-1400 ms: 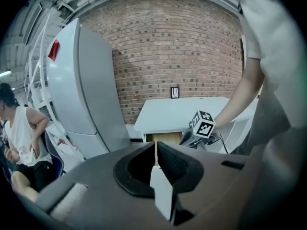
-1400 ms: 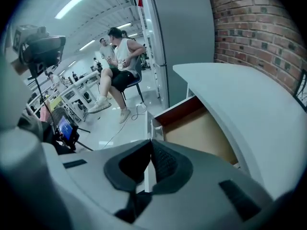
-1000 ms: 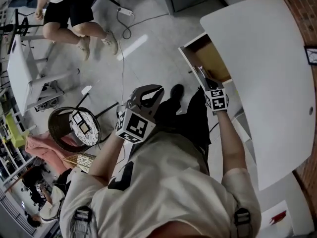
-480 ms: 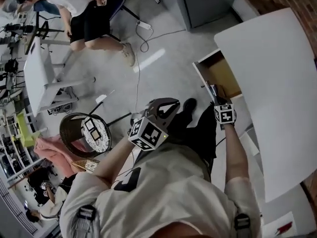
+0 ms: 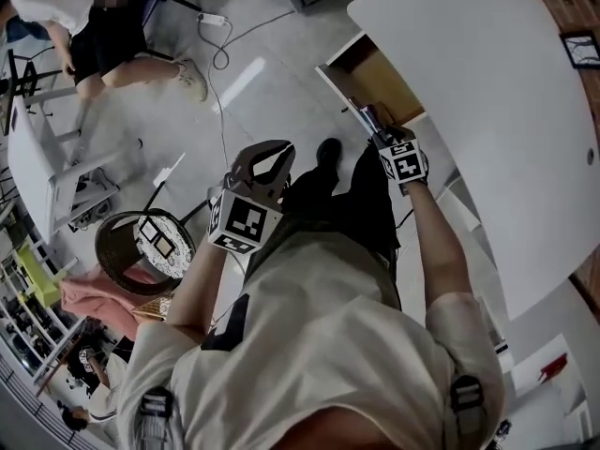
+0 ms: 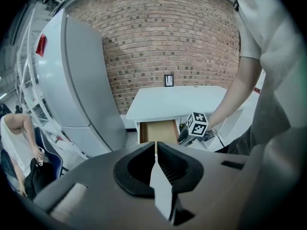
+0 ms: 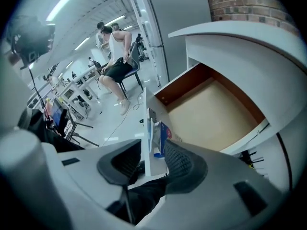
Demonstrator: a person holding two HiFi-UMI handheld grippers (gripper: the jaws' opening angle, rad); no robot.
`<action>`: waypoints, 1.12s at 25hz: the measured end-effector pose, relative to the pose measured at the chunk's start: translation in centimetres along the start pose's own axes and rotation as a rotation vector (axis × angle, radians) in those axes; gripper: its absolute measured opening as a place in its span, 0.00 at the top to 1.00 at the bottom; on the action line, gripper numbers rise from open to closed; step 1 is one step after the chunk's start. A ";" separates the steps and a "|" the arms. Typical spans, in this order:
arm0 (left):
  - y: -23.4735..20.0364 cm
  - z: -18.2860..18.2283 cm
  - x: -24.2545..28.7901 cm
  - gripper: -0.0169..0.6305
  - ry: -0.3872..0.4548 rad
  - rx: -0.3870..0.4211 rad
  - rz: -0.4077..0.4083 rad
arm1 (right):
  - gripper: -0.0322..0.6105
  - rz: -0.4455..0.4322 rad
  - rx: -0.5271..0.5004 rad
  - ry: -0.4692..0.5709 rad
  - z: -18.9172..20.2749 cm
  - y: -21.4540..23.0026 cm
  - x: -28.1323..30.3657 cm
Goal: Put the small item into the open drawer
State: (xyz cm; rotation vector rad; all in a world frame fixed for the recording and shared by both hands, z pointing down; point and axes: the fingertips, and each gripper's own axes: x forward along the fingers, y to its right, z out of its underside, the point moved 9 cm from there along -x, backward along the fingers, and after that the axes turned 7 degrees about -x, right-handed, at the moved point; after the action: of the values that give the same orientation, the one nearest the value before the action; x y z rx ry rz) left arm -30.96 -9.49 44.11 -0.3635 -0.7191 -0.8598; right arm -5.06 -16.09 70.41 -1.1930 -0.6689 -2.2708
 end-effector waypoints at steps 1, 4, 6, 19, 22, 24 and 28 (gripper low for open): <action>-0.3 0.0 -0.1 0.95 0.005 -0.002 -0.007 | 0.76 0.007 0.011 0.017 -0.3 0.0 -0.6; -1.2 0.1 -0.4 0.95 0.026 -0.012 -0.034 | 0.76 0.012 0.067 0.106 -1.5 -0.5 -2.9; -1.8 0.2 -1.1 0.95 0.042 -0.026 -0.055 | 0.76 0.005 0.114 0.185 -2.9 -1.4 -5.0; -5.7 1.5 -5.6 0.95 0.184 0.005 -0.107 | 0.93 -0.277 0.133 0.602 -16.4 -14.8 -17.3; -4.2 1.7 -6.0 0.95 0.204 0.003 -0.048 | 0.93 -0.327 0.138 0.660 -17.9 -17.4 -19.7; -3.8 0.7 -6.0 0.95 0.233 0.024 -0.009 | 0.94 -0.351 0.141 0.721 -19.4 -18.2 -21.2; -3.1 -1.9 -7.6 0.95 0.293 0.058 0.022 | 0.94 -0.433 0.166 0.831 -21.7 -19.2 -24.8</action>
State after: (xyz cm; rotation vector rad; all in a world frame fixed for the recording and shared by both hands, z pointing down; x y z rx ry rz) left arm -35.98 -8.25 37.44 -0.1877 -0.4667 -0.8479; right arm -17.62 -10.21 34.86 0.0416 -0.7873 -2.6754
